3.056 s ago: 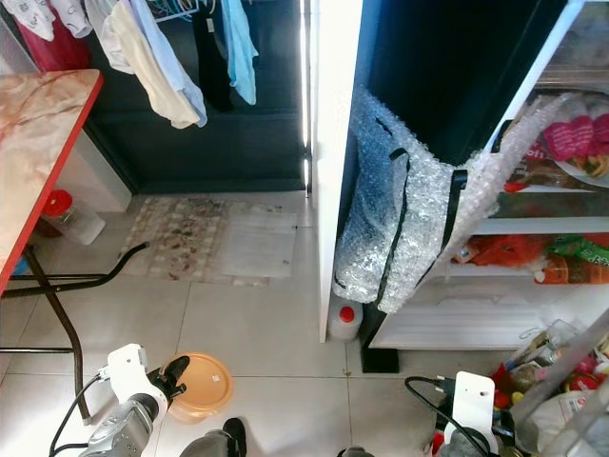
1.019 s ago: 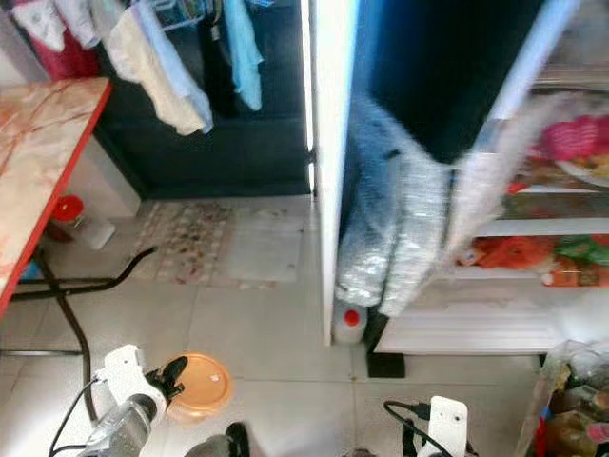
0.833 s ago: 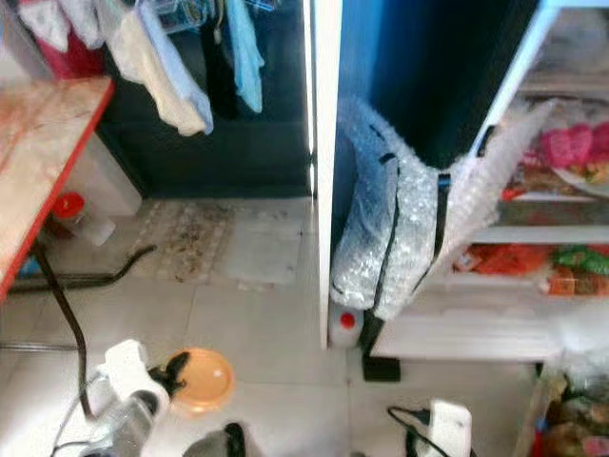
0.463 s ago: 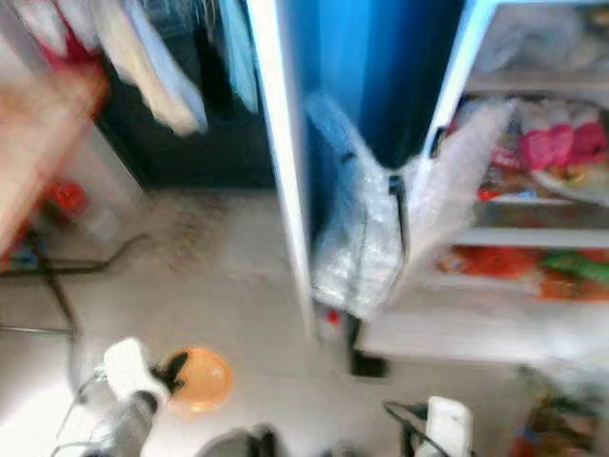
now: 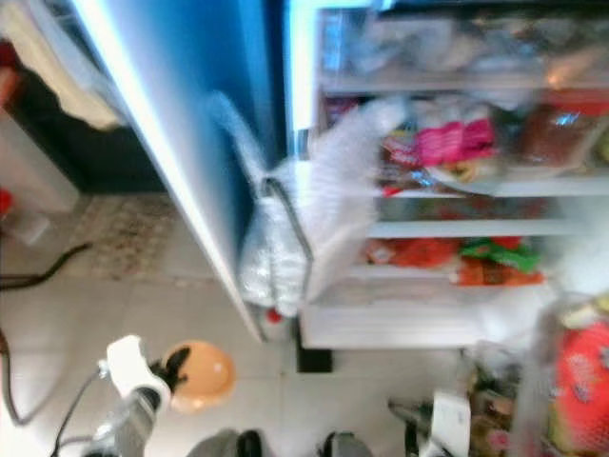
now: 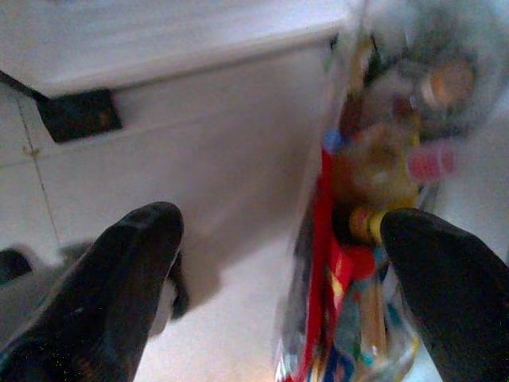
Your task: Restocking fridge
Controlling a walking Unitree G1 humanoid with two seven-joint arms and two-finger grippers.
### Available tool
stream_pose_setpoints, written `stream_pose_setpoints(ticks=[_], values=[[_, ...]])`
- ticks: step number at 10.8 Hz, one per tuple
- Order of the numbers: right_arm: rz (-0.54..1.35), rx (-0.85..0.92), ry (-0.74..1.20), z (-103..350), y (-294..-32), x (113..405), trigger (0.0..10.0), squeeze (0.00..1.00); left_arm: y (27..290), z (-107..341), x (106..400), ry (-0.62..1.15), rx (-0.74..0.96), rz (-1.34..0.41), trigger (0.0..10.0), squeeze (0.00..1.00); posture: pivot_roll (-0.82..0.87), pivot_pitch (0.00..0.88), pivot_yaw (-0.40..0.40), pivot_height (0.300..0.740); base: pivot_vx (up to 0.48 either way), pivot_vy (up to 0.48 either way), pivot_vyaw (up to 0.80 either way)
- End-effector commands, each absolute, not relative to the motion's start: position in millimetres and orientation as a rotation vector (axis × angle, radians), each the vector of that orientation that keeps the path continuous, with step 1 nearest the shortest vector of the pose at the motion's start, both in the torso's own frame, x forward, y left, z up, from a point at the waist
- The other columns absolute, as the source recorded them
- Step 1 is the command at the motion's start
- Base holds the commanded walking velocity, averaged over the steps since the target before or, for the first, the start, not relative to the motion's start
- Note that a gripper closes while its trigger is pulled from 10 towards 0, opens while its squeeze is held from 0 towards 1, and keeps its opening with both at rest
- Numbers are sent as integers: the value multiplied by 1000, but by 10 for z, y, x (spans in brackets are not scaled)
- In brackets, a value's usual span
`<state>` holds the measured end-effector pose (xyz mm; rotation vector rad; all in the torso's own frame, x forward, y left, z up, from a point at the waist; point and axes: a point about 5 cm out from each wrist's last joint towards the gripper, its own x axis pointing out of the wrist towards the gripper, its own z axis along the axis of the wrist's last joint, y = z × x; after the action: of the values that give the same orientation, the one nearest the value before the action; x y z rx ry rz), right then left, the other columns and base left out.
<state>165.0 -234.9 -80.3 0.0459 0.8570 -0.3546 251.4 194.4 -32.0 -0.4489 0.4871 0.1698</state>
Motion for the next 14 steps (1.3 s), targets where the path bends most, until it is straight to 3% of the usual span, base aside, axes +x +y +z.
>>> stream_pose_setpoints(ticks=[1,9,14], values=[[-355,56,900,-862,-2318,1543,10000,0,1998,-369,2444,514,-439,191,10000,0,-61,232,75,740,0,0,0],[-362,51,926,-880,-2332,1501,10000,0,1999,-383,2423,522,-429,186,10000,0,-62,233,74,740,0,0,-100],[-369,39,941,-889,-2326,1489,10000,0,2006,-395,2410,530,-423,182,10000,0,-60,228,74,740,0,-313,0]])
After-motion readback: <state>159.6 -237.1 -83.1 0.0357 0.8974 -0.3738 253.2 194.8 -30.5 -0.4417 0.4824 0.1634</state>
